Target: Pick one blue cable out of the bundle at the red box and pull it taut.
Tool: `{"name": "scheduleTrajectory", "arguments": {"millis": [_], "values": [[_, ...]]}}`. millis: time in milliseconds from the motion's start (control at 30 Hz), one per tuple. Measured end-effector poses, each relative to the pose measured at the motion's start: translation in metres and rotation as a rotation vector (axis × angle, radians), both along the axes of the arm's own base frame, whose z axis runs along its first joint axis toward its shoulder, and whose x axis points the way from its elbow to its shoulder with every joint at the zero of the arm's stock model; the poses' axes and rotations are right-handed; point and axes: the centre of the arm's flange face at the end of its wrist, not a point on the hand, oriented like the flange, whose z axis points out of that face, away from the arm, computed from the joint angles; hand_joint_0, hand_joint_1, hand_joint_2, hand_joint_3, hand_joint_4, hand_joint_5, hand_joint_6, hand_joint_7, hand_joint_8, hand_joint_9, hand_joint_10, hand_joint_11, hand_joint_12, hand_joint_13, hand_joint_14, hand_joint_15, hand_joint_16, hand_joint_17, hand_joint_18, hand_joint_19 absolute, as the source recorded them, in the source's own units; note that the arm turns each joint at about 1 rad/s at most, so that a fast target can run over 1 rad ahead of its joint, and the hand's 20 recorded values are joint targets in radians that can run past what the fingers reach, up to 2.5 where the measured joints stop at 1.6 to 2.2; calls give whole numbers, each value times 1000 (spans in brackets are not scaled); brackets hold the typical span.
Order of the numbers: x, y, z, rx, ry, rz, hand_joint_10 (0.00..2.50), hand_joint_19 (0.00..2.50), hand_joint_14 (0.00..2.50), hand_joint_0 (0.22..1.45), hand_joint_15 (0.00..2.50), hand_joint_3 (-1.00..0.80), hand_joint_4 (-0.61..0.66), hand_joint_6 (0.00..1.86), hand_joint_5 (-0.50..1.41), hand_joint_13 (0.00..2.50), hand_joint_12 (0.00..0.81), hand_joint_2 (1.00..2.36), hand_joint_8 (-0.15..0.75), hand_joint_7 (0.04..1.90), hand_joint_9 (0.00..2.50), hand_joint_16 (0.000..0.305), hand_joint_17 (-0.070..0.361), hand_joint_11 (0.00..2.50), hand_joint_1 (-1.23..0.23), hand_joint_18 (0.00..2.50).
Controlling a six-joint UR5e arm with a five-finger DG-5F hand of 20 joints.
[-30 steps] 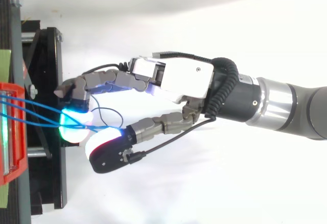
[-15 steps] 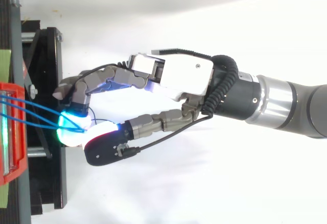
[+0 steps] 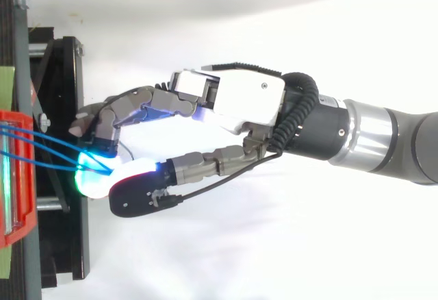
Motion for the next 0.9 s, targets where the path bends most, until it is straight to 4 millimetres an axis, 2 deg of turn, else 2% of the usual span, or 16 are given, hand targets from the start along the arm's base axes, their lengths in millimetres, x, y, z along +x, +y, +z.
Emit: {"name": "scheduleTrajectory", "arguments": {"millis": [433, 667, 900], "values": [[-2, -1, -1, 40, 42, 13, 5, 0, 3, 614, 108, -90, 126, 918, -207, 307, 385, 1022, 296, 761, 476, 60, 134, 245, -716, 260], [-5, 0, 2, 53, 72, 33, 12, 0, 4, 617, 136, -109, 131, 917, -209, 339, 389, 1023, 319, 757, 629, 60, 134, 536, -710, 270], [-11, -1, 20, 53, 102, 46, 13, 0, 5, 621, 161, -122, 131, 916, -211, 369, 393, 1022, 326, 762, 748, 59, 133, 783, -706, 288]]}}
